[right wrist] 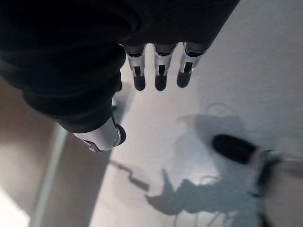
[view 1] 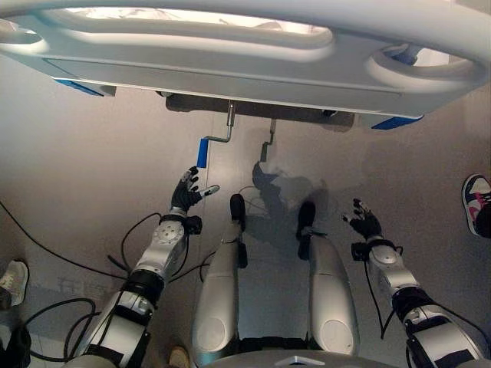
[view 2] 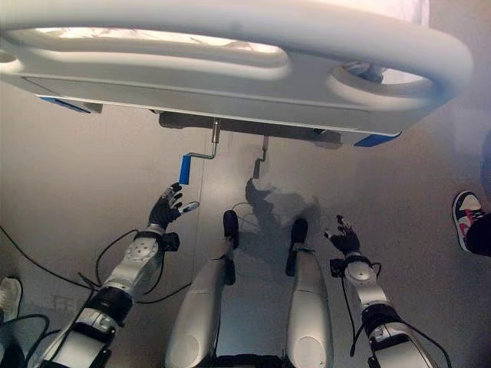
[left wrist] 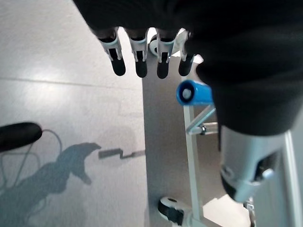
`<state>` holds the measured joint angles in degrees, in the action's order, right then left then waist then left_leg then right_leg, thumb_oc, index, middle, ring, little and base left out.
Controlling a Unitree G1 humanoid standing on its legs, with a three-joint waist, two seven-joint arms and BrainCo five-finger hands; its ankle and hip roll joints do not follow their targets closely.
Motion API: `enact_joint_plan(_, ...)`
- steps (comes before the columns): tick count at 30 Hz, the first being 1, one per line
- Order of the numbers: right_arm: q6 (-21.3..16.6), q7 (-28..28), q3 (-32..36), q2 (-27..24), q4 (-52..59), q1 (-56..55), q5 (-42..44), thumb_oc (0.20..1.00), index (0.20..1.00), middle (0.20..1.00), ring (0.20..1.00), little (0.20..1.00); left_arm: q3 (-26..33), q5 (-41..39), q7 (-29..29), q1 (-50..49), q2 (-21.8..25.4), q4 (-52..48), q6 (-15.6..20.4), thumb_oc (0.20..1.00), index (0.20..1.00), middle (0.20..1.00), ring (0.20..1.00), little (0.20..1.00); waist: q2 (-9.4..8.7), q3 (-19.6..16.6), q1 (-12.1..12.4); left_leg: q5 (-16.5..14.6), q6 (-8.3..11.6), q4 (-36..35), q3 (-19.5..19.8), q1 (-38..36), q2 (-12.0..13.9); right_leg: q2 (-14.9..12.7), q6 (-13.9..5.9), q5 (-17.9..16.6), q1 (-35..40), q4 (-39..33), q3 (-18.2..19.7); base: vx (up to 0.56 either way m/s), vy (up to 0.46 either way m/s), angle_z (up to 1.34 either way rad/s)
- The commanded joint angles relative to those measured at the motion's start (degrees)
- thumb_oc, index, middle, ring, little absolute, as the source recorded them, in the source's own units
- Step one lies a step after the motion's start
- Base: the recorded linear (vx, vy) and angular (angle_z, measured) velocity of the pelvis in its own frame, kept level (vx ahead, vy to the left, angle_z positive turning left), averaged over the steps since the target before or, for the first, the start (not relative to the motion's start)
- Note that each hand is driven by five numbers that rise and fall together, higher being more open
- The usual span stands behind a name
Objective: Raise the hospital bed
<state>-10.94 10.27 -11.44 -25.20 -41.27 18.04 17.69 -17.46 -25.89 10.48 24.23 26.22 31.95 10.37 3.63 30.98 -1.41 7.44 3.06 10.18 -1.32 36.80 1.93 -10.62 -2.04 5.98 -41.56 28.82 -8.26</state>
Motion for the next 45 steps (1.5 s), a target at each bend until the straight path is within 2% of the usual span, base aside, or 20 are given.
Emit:
enact_joint_plan(1, -2.67, 1.41, 1.3, -1.75, 3.69, -2.4, 0.98, 1.0, 1.0, 1.0, 1.0, 1.0, 1.07, -1.03, 1.74, 0.45, 1.55, -3.57, 1.41, 1.0, 1.0, 1.0, 1.0, 1.0, -1.23, -1.19, -0.78, -4.28, 0.42, 6.44, -0.19, 2.76, 1.61, -3.21, -6.35, -6.84, 0.73, -6.77, 0.88, 0.0, 0.0, 0.0)
enact_joint_plan(8, -3.19, 2.14, 2.27, -2.1, 6.66, -3.7, -0.11, 1.0, 1.0, 1.0, 1.0, 1.0, 2.1, -0.67, 3.25, 0.3, 2.54, -6.85, 1.0, 1.0, 1.0, 1.0, 1.0, 1.0, -1.14, -1.19, -0.83, -4.42, 0.2, 7.4, -0.31, 6.49, 1.48, -3.21, -6.29, -7.44, -3.02, -6.48, 1.17, 0.0, 0.005, 0.0)
enact_joint_plan(18, -3.36, 2.13, 2.33, -1.86, 6.92, -3.98, -0.63, 1.0, 1.0, 1.0, 1.0, 1.0, 3.8, -0.27, 5.19, 0.13, 2.55, -7.7, 0.48, 1.0, 1.0, 1.0, 1.0, 1.0, -0.64, -1.19, -0.68, -4.31, 0.26, 6.93, -0.67, 7.42, 1.14, -3.39, -6.17, -7.79, -4.0, -7.16, 1.52, 0.0, 0.0, 0.0)
enact_joint_plan(25, -3.35, 1.95, 2.92, -2.11, 6.81, -4.73, -0.64, 1.0, 1.0, 1.0, 1.0, 1.0, 4.66, -0.02, 5.32, 0.36, 5.04, -9.93, 0.08, 1.0, 1.0, 1.0, 1.0, 1.0, -0.08, -1.19, -0.64, -4.37, 0.27, 6.78, -0.75, 7.55, 0.88, -3.42, -6.06, -7.77, -4.19, -7.55, 1.56, 0.0, 0.0, 0.0)
enact_joint_plan(35, -3.06, 1.42, 3.97, -3.07, 7.45, -7.07, -0.65, 1.0, 1.0, 1.0, 1.0, 1.0, 5.23, -3.78, 3.11, -2.41, 8.98, -15.58, -0.1, 1.0, 1.0, 1.0, 1.0, 1.0, 0.87, -1.19, -0.57, -4.32, 0.35, 6.28, -1.15, 7.23, 0.74, -3.44, -6.21, -7.76, -3.64, -8.21, 1.6, 0.0, -0.001, -0.01)
enact_joint_plan(42, -2.34, 0.78, 4.32, -4.24, 7.39, -8.95, -0.17, 1.0, 1.0, 1.0, 1.0, 1.0, 1.67, -15.93, -2.36, -5.18, 14.08, -21.24, -0.34, 1.0, 1.0, 1.0, 1.0, 1.0, 2.17, -1.19, -0.8, -4.22, 0.24, 5.85, -1.73, 6.45, 0.61, -3.47, -6.31, -8.04, -3.48, -8.5, 1.97, 0.01, 0.002, -0.03)
enact_joint_plan(45, -1.97, 0.7, 4.08, -4.57, 7.59, -9.69, 0.2, 1.0, 1.0, 1.0, 1.0, 1.0, -1.25, -20.23, -4.84, -5.96, 18.72, -22.44, -1.47, 1.0, 1.0, 1.0, 1.0, 1.0, 2.36, -1.19, -1.13, -4.2, 0.26, 5.57, -2.17, 6.2, 0.66, -3.36, -6.4, -8.23, -3.59, -8.71, 2.27, 0.0, 0.002, -0.01)
